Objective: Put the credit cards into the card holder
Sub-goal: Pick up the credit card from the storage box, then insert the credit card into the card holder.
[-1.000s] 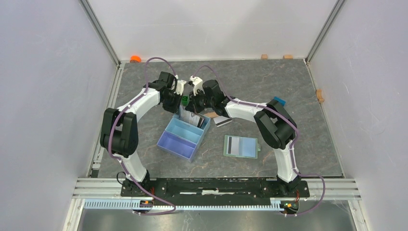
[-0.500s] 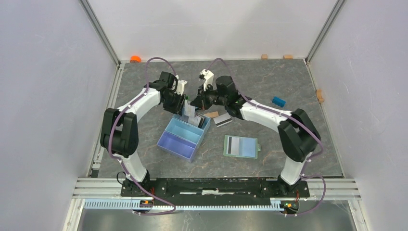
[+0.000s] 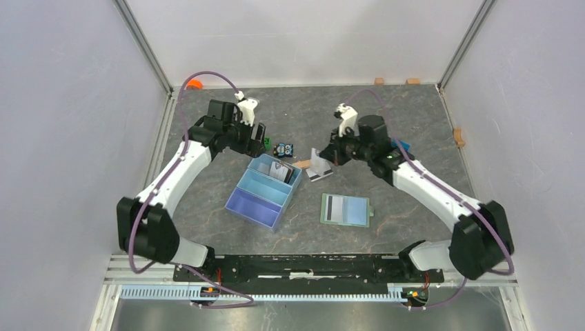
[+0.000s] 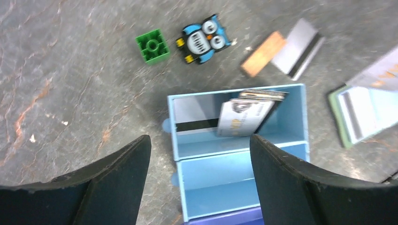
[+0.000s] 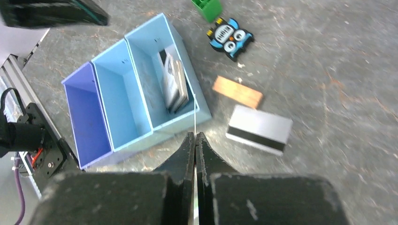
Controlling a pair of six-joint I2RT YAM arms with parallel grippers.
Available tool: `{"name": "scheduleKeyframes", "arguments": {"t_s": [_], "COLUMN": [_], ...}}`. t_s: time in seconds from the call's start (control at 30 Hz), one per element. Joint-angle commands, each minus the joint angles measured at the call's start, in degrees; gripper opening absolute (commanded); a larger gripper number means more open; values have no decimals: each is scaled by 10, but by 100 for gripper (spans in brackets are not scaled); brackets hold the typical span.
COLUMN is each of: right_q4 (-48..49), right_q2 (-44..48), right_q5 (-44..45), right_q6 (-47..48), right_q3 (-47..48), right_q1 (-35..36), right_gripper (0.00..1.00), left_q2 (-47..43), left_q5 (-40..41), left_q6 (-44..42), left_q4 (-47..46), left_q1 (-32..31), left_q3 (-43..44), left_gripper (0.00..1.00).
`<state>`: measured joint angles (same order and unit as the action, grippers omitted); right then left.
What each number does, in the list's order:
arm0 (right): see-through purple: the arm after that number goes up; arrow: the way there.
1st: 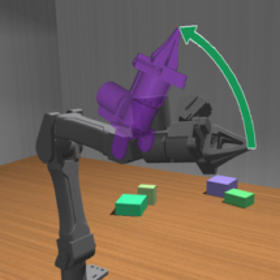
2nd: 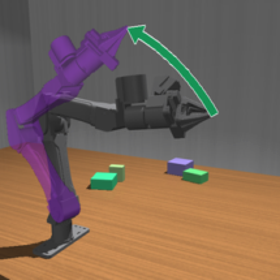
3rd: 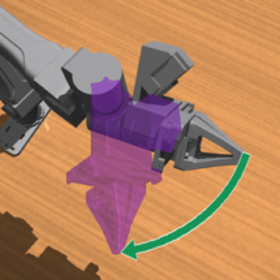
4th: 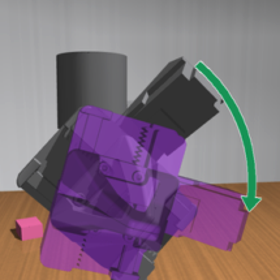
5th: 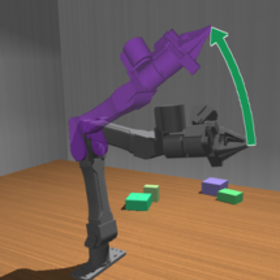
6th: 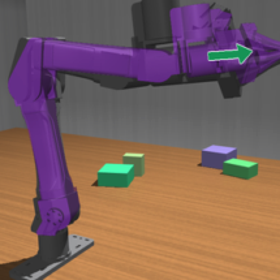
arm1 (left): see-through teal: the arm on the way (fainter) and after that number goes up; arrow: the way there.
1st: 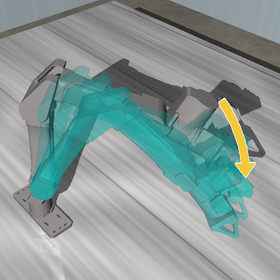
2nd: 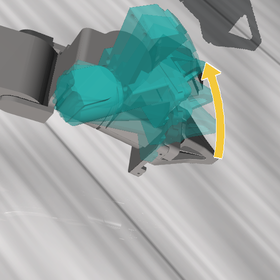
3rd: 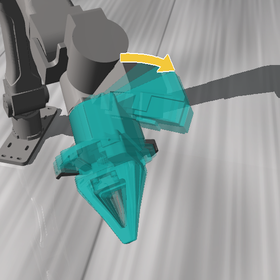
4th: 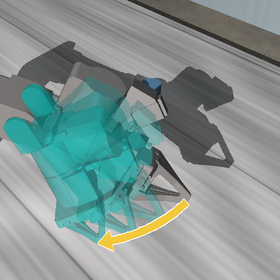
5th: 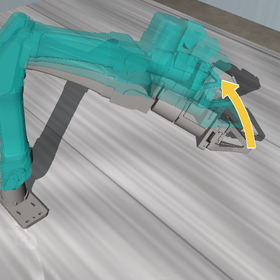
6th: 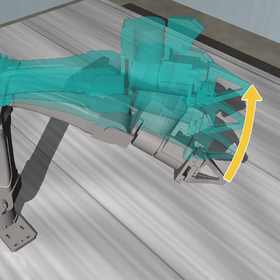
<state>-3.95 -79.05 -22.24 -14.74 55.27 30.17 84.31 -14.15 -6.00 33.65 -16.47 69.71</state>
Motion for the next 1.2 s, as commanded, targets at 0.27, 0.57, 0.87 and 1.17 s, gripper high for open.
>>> {"name": "scheduleKeyframes", "arguments": {"t_s": [0.27,0.57,0.87,1.17], "right_q4": [-165,-70,-30,-171], "right_q2": [178,235,229,222], "right_q5": [-262,-357,-373,-225], "right_q6": [77,-28,-60,22], "right_q3": [-38,-67,-74,-46], "right_q1": [-52,-52,-52,-57], "right_gripper": [0,0,0,63], "left_q2": [-91,-95,-80,-64], "left_q5": [-277,-399,-422,-378], "left_q6": [52,115,126,200], "left_q4": [-100,-159,-160,-227], "left_q1": [-164,-206,-236,-240], "left_q3": [-53,-69,-68,-92], "left_gripper": [84,71,41,2]}}
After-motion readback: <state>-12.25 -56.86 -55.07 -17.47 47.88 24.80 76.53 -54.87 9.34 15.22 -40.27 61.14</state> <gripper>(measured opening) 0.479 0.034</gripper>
